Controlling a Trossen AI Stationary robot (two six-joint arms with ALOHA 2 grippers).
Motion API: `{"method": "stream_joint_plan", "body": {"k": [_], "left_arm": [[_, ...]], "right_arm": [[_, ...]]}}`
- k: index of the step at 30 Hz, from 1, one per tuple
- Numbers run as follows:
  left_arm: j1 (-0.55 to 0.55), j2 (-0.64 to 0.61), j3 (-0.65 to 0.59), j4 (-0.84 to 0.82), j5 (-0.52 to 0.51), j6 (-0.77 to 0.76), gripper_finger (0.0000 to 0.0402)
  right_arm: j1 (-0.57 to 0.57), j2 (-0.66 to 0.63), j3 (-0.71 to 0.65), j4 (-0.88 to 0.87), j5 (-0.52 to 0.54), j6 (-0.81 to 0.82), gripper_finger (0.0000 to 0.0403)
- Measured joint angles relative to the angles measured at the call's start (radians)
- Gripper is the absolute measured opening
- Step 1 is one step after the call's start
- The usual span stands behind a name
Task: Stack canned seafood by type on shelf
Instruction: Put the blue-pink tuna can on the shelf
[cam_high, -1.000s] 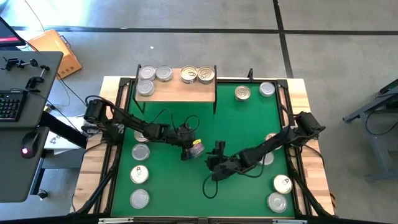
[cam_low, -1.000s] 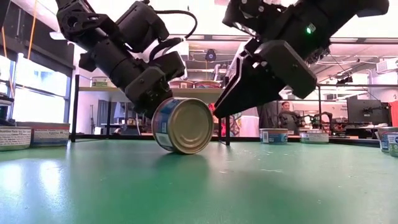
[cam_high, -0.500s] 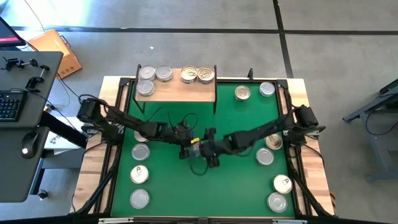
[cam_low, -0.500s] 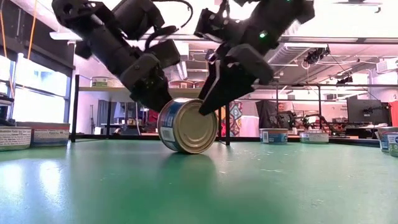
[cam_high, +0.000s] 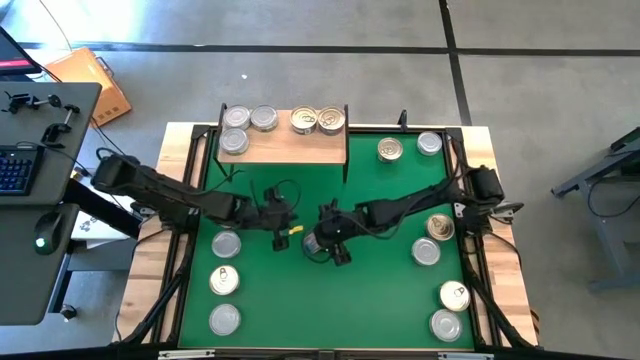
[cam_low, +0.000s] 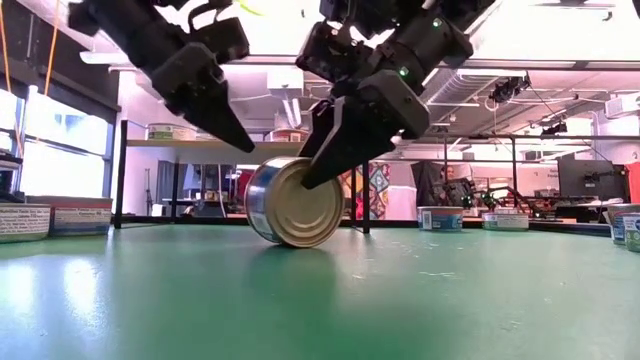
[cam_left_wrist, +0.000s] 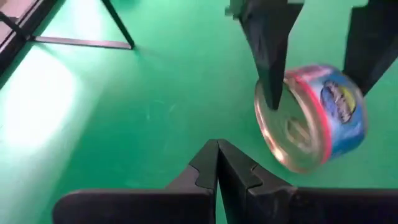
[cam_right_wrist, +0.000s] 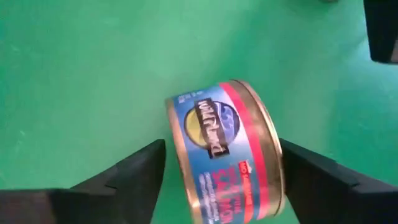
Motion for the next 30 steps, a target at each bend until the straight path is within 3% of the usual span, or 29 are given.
{"method": "stream_joint_plan", "body": {"k": [6,13,19,23,26,30], "left_arm": [[-0.105,-0.020,0.001,-0.135,-0.115,-0.164,0.0000],[-0.275,-0.022,0.001,-0.329,-0.318,-0.446,0.0000],[-0.400,-0.022,0.001,-0.434,-0.482,-0.643,0.0000],[-0.453,-0.022,0.001,-0.461,-0.566,-0.716,0.0000],[-0.476,-0.022,0.001,-0.468,-0.601,-0.743,0.0000],[-0.491,-0.022,0.001,-0.468,-0.621,-0.746,0.0000]], "right_arm": [[0.024,0.001,0.003,0.010,0.035,0.080,0.0182],[0.066,0.001,0.103,-0.096,0.238,0.083,0.0183],[0.072,0.001,0.350,-0.391,0.615,-0.038,0.0183],[0.023,0.000,0.466,-0.445,0.874,-0.224,0.0183],[-0.049,-0.001,0.502,-0.436,0.928,-0.330,0.0183],[-0.154,-0.001,0.473,-0.423,0.923,-0.286,0.0183]]}}
